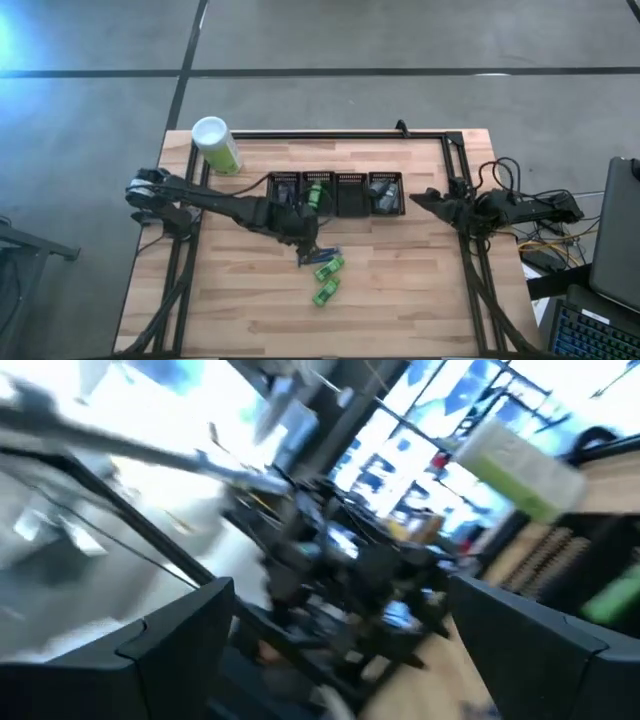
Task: Pick & Place Travel size toiletries
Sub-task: Put the blue razor into the middle right black bin
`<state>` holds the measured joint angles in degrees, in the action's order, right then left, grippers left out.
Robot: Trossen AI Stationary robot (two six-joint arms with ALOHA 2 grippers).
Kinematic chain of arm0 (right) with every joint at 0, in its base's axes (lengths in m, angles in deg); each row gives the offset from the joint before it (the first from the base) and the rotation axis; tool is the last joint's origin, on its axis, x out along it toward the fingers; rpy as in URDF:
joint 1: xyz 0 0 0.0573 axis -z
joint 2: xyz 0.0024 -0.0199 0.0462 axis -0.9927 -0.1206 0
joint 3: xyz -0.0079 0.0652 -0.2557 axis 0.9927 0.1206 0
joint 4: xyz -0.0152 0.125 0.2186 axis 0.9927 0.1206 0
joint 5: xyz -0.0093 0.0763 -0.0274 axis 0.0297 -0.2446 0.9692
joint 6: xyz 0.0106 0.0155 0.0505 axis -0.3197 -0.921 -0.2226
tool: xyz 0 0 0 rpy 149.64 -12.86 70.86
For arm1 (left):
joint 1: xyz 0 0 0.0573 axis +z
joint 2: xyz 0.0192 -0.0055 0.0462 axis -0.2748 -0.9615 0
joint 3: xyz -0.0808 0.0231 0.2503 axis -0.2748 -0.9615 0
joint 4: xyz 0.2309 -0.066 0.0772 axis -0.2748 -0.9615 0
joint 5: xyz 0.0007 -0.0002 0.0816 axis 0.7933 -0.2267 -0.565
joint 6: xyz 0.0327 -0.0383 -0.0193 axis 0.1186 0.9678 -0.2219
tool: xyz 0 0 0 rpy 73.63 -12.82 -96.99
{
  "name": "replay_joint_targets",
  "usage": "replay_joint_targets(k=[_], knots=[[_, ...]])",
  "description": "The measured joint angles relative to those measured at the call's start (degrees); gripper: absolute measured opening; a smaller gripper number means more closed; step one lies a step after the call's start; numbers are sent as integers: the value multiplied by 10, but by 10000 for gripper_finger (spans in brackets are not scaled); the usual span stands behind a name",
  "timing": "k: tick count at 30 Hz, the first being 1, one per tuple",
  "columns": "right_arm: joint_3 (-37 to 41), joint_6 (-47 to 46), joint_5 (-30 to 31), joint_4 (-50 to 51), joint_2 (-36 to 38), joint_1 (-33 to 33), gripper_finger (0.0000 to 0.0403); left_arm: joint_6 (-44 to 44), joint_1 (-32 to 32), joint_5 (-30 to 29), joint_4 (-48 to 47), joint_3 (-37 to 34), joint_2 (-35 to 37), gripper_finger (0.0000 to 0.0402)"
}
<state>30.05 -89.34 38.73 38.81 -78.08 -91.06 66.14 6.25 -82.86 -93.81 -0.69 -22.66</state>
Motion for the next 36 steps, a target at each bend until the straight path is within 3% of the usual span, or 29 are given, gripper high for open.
replay_joint_targets(k=[6,10,16,22,26,33,36], knots=[[0,-24,-23,-77,-4,0,364,3,-33,-1,0,0,0,243],[0,-107,-71,-81,-33,0,364,9,-51,-1,0,-1,0,243],[-9,-186,-94,-69,-158,-17,364,27,-69,-4,0,-1,0,243],[-70,-182,-128,-46,-292,-42,364,40,-77,-4,0,-1,0,243],[-127,-154,-153,42,-353,-43,364,-8,-81,-4,1,-1,0,243],[-241,-94,-154,323,-421,-43,364,-243,-81,-9,11,-13,0,243],[-276,-74,-149,408,-444,-43,364,-291,-80,-30,42,-40,0,243]])
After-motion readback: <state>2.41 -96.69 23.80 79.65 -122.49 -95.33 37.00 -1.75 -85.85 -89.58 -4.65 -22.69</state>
